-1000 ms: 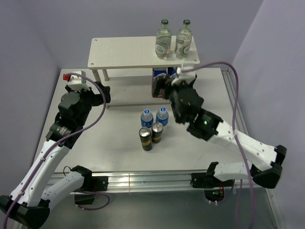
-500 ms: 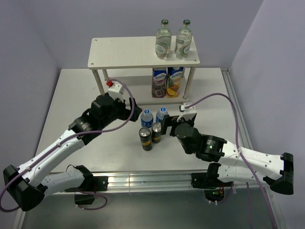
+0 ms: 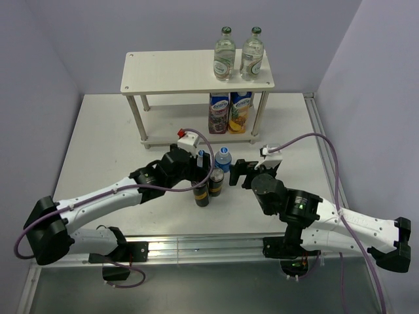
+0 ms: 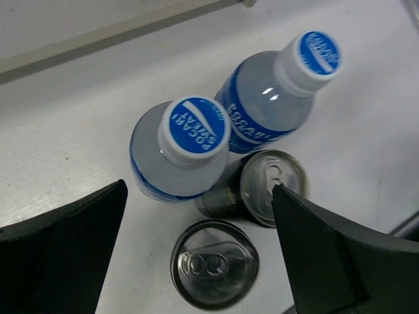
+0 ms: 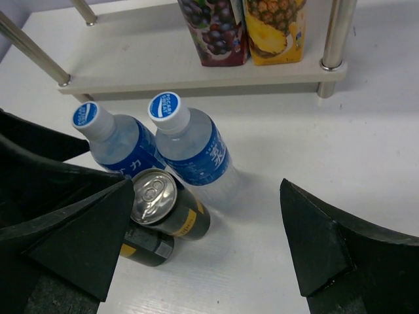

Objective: Place and organize the beverage onto the shelf

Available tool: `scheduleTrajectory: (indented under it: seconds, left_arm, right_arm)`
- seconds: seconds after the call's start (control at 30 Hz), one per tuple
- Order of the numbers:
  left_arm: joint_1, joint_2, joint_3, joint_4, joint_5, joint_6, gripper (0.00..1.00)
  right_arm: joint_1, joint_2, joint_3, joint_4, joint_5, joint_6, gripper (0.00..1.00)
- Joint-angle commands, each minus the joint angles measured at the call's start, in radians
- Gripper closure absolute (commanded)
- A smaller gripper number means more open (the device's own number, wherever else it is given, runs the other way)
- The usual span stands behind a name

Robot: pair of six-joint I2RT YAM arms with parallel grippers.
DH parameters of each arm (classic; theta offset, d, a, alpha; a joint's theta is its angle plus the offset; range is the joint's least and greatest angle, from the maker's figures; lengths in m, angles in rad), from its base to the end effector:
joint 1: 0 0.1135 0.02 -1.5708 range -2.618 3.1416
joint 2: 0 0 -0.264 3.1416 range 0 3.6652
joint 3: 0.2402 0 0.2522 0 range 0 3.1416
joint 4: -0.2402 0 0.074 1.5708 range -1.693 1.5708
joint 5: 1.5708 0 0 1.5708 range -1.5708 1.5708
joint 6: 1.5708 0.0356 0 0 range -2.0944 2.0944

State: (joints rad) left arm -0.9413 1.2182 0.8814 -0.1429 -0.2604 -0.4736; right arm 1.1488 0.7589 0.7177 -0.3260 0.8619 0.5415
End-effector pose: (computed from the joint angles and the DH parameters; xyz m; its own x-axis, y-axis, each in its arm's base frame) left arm 0.1699 -0.2177 0.2869 -0.5367 -0.0117 -0.8437 0.4515 0.8407 -0.2989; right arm 0.0928 0.1407 0.3101 -0.2825 0.1899 -0.9403 -0.1845 0.9512 0.2475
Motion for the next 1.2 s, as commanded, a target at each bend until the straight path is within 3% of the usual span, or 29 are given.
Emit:
scheduleTrajectory:
  seconds: [0.0,0.33,0.43,0.47,0.63,0.8,0.83,0.9,1.17]
  left_arm:
    - [-0.004,0.039,-0.012,0.101,-0.098,-0.029,0.01]
    - [-0.002,0.196,0.013,0.209,-0.158,-0.033,0.01]
    - [-0.002,0.213,0.013,0.224,-0.178,-0.042,0.17]
    - [-0.002,0.214,0.013,0.227,-0.177,-0.042,0.29]
    - [-0.002,0.207,0.018,0.212,-0.181,-0.045,0.52]
    - [-0.002,0.169,-0.004,0.209,-0.186,-0.046,0.68]
    - [-0.002,0.159,-0.005,0.203,-0.192,-0.048,0.82]
    - [-0.002,0.152,-0.006,0.194,-0.200,-0.049,0.98]
    - [-0.002,0.043,0.043,0.099,-0.240,-0.046,1.00]
  right_arm:
    - [0.003,-0.021,-0.012,-0.013,0.037,0.029,0.01]
    - [0.003,-0.089,-0.052,-0.053,0.057,0.041,0.01]
    - [0.003,-0.098,-0.055,-0.065,0.066,0.043,0.01]
    - [0.003,-0.101,-0.058,-0.071,0.068,0.043,0.01]
    - [0.003,-0.115,-0.064,-0.070,0.075,0.041,0.01]
    - [0.003,-0.102,-0.067,-0.065,0.077,0.044,0.01]
    - [0.003,-0.102,-0.067,-0.065,0.075,0.044,0.01]
    - [0.003,-0.101,-0.066,-0.065,0.074,0.046,0.01]
    - [0.003,-0.115,-0.067,-0.074,0.083,0.044,0.01]
